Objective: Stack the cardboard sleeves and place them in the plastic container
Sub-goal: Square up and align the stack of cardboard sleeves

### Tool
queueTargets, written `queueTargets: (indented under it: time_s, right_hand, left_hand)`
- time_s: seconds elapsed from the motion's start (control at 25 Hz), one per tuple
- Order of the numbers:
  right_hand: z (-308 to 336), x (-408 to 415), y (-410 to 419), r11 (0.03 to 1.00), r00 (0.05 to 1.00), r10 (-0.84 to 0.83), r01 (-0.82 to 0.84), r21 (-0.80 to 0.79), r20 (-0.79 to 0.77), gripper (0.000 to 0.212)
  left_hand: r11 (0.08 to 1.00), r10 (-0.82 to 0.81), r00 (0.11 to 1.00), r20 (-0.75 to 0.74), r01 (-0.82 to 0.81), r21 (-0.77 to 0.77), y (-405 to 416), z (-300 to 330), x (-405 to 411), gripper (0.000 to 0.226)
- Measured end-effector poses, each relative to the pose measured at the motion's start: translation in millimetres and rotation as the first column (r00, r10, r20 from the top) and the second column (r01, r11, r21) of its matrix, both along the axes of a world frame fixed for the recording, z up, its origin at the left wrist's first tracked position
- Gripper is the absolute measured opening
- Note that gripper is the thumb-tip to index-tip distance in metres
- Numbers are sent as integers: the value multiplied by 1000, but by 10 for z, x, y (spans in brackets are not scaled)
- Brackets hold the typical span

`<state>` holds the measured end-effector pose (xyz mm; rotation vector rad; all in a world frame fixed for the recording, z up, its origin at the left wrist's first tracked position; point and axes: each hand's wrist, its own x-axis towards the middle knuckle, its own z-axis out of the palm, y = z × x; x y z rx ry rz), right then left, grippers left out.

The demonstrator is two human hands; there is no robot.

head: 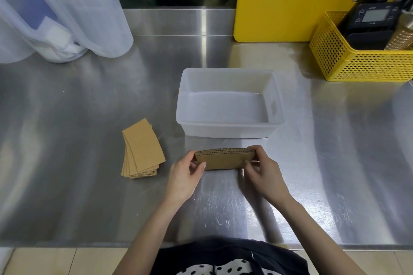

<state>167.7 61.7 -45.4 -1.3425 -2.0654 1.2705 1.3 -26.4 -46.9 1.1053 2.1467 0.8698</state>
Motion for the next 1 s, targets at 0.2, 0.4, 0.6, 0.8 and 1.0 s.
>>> queueTargets:
  time_s: [0.2, 0.4, 0.6, 0.8, 1.0]
  right_hand:
    - [128, -63, 47, 1000, 997, 6, -8, -26, -75, 18]
    - [331, -235, 63, 996, 984, 74, -81, -34, -164, 25]
    - [447, -443, 22, 987, 972, 131, -147, -69, -197, 34]
    - [471, -679, -58, 960, 960, 190, -225, -165, -204, 30]
    - [514, -975, -112, 907, 929, 319, -357, -224, -189, 14]
  left_hand:
    - [997, 15, 995, 96, -22, 79, -11, 169, -60, 12]
    - [977, 77, 976, 202, -114, 178, -50, 317, -188, 16]
    - [942, 138, 938, 317, -224, 252, -130, 402, -364, 27]
    - [894, 254, 906, 340, -354, 275, -193, 449, -615, 22]
    - [869, 349, 870, 348, -439, 227, -197, 453, -956, 19]
